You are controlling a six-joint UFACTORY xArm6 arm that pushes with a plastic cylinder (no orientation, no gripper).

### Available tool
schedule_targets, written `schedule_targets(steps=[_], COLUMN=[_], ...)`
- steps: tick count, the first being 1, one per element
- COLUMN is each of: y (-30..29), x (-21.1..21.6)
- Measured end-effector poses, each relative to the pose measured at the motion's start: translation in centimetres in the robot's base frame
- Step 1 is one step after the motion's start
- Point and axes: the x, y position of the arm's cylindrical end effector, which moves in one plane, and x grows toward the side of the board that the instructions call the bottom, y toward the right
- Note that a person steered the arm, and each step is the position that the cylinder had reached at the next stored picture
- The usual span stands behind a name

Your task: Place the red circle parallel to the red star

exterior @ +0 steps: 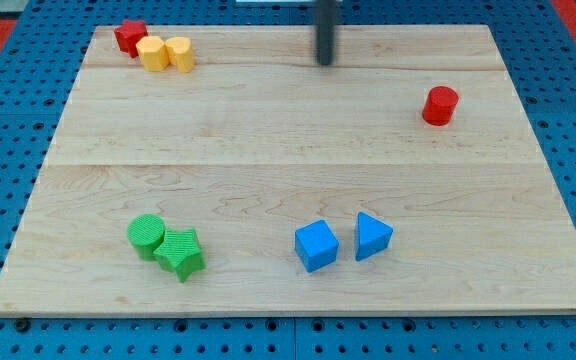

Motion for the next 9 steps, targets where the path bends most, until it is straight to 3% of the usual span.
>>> schedule_targets(steps=[1,2,5,6,8,9], y=[12.6,12.4,-16.9,-15.4,-16.6,-13.0], x=[4.8,10.0,7.3,3.8,0.8,0.5])
